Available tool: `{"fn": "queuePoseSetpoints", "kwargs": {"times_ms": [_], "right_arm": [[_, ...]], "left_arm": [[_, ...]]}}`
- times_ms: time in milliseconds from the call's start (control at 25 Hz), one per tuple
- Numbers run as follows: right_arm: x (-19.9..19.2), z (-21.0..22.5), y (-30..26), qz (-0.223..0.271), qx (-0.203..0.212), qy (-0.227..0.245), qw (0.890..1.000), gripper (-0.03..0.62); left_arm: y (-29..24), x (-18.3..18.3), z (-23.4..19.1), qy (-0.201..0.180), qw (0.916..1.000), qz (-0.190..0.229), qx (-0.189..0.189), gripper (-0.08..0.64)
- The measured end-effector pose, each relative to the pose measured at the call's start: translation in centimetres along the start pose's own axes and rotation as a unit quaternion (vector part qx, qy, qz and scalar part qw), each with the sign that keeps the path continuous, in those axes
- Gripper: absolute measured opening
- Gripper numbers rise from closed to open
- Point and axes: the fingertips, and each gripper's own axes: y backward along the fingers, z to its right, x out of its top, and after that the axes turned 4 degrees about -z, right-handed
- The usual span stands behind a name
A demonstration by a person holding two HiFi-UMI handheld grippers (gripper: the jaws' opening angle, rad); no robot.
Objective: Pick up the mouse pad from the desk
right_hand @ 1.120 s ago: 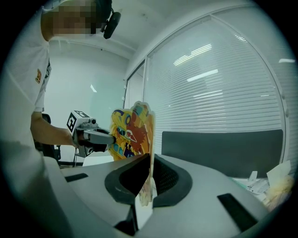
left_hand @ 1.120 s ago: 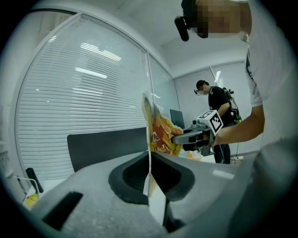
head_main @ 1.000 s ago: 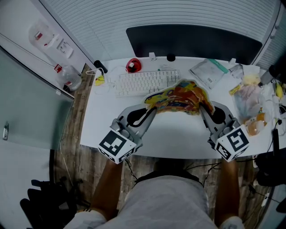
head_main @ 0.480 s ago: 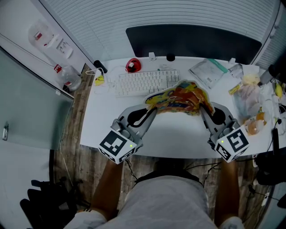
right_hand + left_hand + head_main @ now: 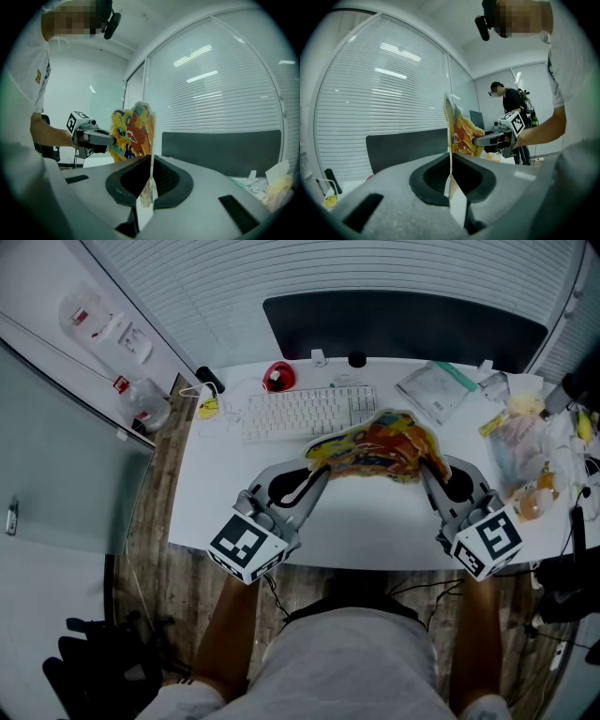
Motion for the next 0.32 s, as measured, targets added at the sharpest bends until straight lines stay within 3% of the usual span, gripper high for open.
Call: {"fn": "queuePoseSetpoints", "kwargs": {"times_ms": [320], "right_arm": [[-0.14, -0.17, 0.34, -0.002, 0.001, -0.001, 1.000, 0.018]], "left_arm": [[0.14, -0.06, 0.26, 0.005, 1.0000, -0.001, 0.003, 0.023]]}}
